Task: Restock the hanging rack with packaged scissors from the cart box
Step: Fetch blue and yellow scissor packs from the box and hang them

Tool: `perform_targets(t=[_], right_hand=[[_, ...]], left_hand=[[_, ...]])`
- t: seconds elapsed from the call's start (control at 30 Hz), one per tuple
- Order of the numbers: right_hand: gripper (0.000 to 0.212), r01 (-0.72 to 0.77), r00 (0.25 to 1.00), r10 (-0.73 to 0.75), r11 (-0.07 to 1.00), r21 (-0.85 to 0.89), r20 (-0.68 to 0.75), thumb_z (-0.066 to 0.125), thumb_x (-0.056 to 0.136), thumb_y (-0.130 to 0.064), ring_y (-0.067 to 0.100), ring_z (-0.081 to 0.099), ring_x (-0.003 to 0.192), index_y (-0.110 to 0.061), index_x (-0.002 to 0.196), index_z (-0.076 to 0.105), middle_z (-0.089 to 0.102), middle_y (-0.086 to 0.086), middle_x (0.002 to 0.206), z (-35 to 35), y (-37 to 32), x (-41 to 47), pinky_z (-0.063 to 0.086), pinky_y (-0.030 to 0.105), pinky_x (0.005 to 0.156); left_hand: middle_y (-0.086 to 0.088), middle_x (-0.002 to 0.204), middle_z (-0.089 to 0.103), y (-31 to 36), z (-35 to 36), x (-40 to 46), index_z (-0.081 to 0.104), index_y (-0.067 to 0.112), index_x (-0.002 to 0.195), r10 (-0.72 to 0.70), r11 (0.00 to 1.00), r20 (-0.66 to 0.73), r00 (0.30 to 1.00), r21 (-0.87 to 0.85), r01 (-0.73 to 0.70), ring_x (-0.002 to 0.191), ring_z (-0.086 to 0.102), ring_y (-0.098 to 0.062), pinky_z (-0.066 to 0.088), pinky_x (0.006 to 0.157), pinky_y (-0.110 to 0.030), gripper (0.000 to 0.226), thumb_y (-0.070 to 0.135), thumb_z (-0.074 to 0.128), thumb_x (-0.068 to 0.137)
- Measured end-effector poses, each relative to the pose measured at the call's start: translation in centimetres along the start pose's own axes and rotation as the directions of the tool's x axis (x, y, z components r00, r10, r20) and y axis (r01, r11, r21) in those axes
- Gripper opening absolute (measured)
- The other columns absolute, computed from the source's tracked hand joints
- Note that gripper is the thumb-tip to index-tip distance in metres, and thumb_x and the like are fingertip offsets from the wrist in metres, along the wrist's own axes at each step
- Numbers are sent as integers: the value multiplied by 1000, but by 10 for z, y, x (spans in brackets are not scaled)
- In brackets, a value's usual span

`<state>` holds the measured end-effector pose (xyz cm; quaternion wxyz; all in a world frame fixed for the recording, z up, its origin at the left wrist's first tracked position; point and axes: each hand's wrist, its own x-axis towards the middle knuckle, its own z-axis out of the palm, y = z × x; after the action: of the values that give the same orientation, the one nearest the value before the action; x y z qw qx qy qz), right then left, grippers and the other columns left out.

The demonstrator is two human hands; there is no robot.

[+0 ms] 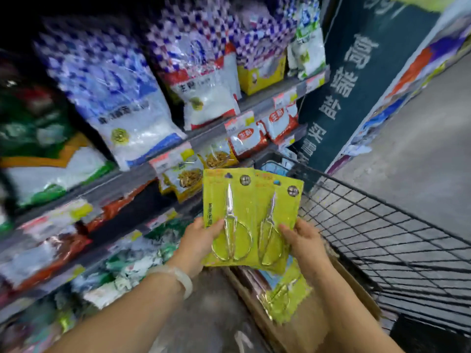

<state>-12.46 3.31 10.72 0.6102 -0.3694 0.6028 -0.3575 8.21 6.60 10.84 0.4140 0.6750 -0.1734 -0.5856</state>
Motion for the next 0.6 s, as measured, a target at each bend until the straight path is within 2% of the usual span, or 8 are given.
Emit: perform_targets(t=[0.1,0.13,0.23,0.3,0.4,0.5,0.57,0.6], right_hand=[[15,67,994,-59,994,-86,90,54,92,-3,16,63,65,-12,84,63,70,0,72,53,-11,-25,55,33,67],[13,78,990,-61,989,-124,130,55,91,-4,20,64,67,-11,86,64,71,3,74,73,-12,-38,56,36,68],[8,124,960,-62,968,-217,272,58,91,-9,30,67,79,-10,93,65,72,17,91,141,-9,-85,56,52,78],[6,162,935,-61,949,-269,348,60,89,-11,28,65,79,-9,91,65,71,21,94,187,1,-118,55,56,79],[8,223,859,-36,924,-310,510,56,91,-8,23,64,73,-9,91,64,71,17,91,263,18,-184,57,37,70],[7,306,768,-31,895,-325,639,59,89,-14,16,57,65,-11,83,61,68,12,80,334,39,-253,49,23,58],[36,368,717,-33,866,-338,696,65,75,-37,22,58,69,-3,87,61,68,22,88,382,59,-289,48,32,65],[52,399,689,-30,850,-345,724,63,65,-45,26,60,72,0,91,60,67,25,92,406,72,-305,50,38,68]], left_hand=[[-7,115,69,2,-60,-32,66,19,99,41,996,-46,998,-80,-45,108,64,-26,47,101,-49,16,29,68,86],[-6,112,71,1,-83,-48,67,20,98,65,993,-57,996,-95,-70,108,65,-25,46,102,-48,14,28,67,87],[7,115,66,-8,-160,-106,64,20,104,136,973,-124,983,-169,-156,114,58,-16,38,107,-37,37,45,72,78],[13,101,54,-21,-209,-148,47,27,107,178,940,-203,963,-253,-227,104,50,-9,38,98,-26,20,25,60,92],[6,92,65,-48,-286,-209,60,17,91,172,919,-351,921,-280,-279,82,58,-8,47,80,-23,9,10,55,94],[-4,105,69,-90,-367,-266,64,11,102,131,892,-502,855,-316,-323,96,63,-18,44,100,-37,13,16,63,90],[-10,112,69,-113,-413,-307,65,12,104,107,879,-588,802,-321,-353,98,66,-23,50,96,-42,22,23,68,86],[-12,107,71,-122,-431,-327,66,11,102,90,864,-625,775,-337,-373,87,70,-20,58,83,-37,18,21,67,87]])
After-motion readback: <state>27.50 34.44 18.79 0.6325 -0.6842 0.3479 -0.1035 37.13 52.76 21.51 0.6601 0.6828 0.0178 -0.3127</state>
